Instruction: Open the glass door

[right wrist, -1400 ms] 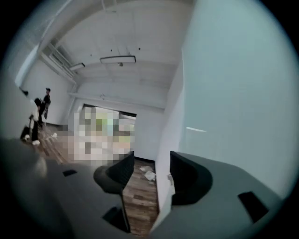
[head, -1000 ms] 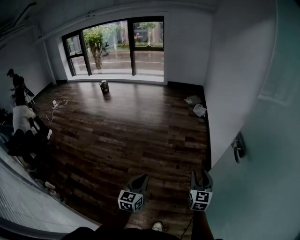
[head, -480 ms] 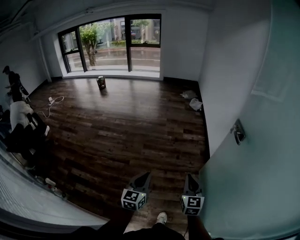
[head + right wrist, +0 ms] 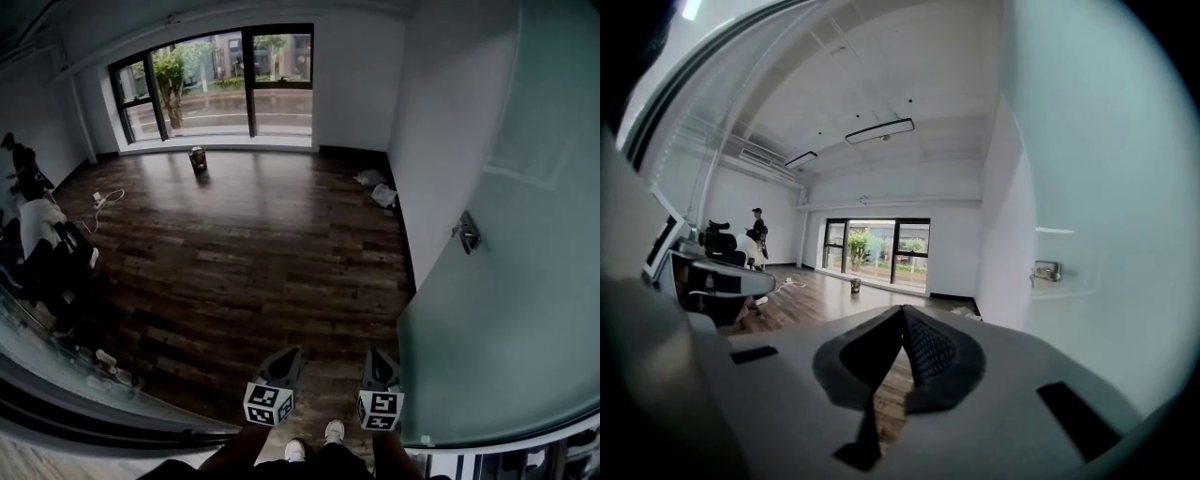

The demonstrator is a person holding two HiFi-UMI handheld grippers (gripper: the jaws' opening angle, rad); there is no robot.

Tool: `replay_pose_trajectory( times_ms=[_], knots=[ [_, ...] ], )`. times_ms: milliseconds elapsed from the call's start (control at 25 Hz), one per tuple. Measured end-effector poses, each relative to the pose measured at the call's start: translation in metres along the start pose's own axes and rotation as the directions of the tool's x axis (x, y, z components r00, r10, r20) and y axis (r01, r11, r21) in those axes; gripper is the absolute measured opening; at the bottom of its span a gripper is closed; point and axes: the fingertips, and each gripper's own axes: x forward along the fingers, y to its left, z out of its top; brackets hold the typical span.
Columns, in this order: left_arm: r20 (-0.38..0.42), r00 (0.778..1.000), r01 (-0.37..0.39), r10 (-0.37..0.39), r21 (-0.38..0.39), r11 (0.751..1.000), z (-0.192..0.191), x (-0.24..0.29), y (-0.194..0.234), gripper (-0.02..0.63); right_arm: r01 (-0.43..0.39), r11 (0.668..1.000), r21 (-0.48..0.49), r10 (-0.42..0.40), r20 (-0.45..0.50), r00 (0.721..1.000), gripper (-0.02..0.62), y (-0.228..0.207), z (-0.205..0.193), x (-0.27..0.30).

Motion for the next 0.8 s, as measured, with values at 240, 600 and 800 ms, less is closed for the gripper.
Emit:
replay_pose_trajectory(
  times_ms=[240, 600, 800],
  knots=[
    [0.02, 1.0, 0.011, -0.011, 0.023, 1.0, -0.021, -0.05, -0.05, 0.006, 0.003, 1.0, -0.014, -0.003, 0.021, 1.0, 0.018, 0.004, -0.019, -0.07],
    [0.061, 0.998, 0.001, -0.006, 0.072, 0.997, -0.037, -0.107, -0.149, 0.006, -0.013, 0.999, -0.03, 0.014, 0.032, 0.999, 0.018, -0.022, -0.046, -0.188],
    [0.044, 0.999, 0.001, -0.003, 0.051, 0.999, -0.055, -0.149, -0.205, 0.006, -0.017, 1.0, -0.022, 0.018, 0.048, 0.999, 0.018, -0.035, -0.05, -0.253]
  ],
)
